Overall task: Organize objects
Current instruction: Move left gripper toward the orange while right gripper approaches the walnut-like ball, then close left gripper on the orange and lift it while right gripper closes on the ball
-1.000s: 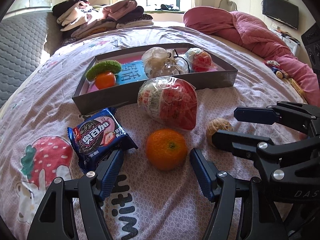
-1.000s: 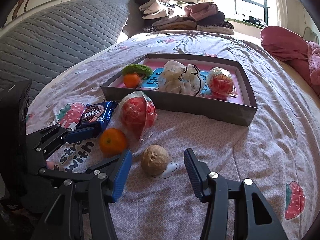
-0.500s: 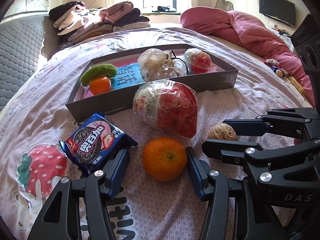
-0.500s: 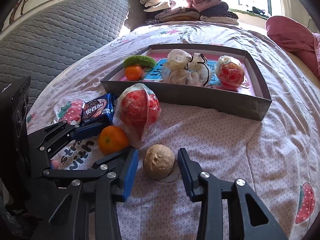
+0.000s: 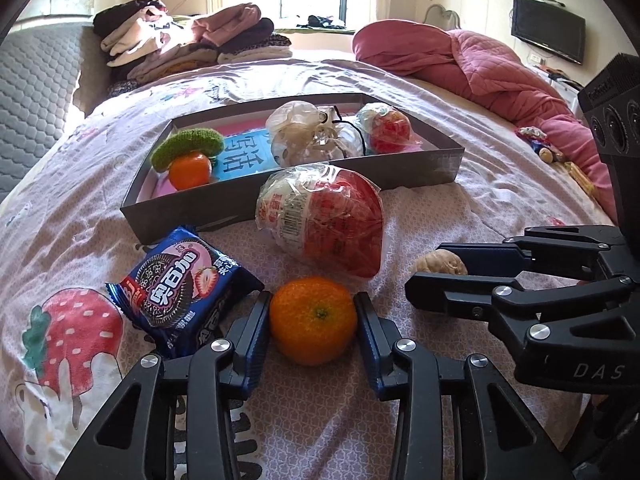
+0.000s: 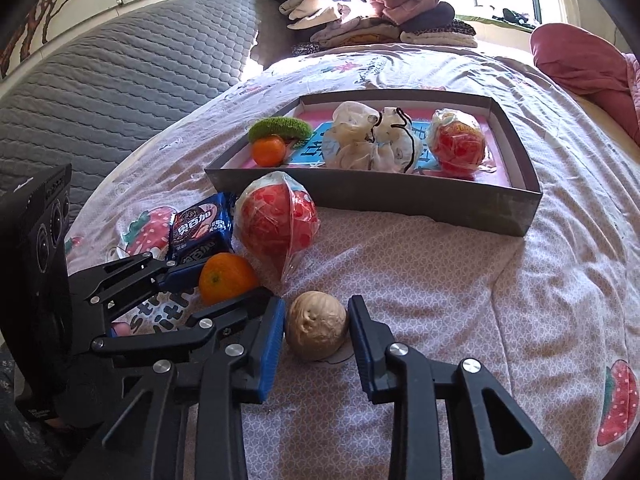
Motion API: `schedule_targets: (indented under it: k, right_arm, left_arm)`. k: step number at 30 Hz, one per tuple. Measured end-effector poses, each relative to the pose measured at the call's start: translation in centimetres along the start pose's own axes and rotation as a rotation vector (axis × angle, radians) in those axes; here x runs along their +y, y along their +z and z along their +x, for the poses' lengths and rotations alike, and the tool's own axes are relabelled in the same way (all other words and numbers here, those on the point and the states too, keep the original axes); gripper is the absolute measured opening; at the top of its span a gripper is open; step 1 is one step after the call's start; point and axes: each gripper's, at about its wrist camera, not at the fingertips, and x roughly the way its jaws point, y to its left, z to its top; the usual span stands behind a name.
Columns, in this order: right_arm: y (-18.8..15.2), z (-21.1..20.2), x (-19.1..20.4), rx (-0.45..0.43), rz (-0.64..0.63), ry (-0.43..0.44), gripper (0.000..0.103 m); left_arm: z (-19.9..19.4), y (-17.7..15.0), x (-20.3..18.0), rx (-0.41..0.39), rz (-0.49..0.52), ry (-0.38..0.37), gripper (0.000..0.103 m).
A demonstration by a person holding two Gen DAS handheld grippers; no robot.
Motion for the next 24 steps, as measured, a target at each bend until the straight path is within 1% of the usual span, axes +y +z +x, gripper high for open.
schedule_targets:
  k: [10, 20, 24]
  right_arm:
    - [0.2, -0.8, 0.0, -0.037, -0.014, -0.019, 0.033]
    - [0.1, -0.9, -0.4, -0.036, -0.005, -0.030, 0.033]
    - [0.2, -1.1, -0.4, -0.048, -0.006, -0.033, 0.033]
  left_arm:
    - [-0.7, 0.1, 0.3, -0.020, -0.005, 0.023, 0.041]
    - [-1.1, 0.1, 0.1, -0.028, -0.002, 0.012, 0.041]
    - [-1.3, 0.2, 0.1, -0.029, -0.008, 0.007, 0.041]
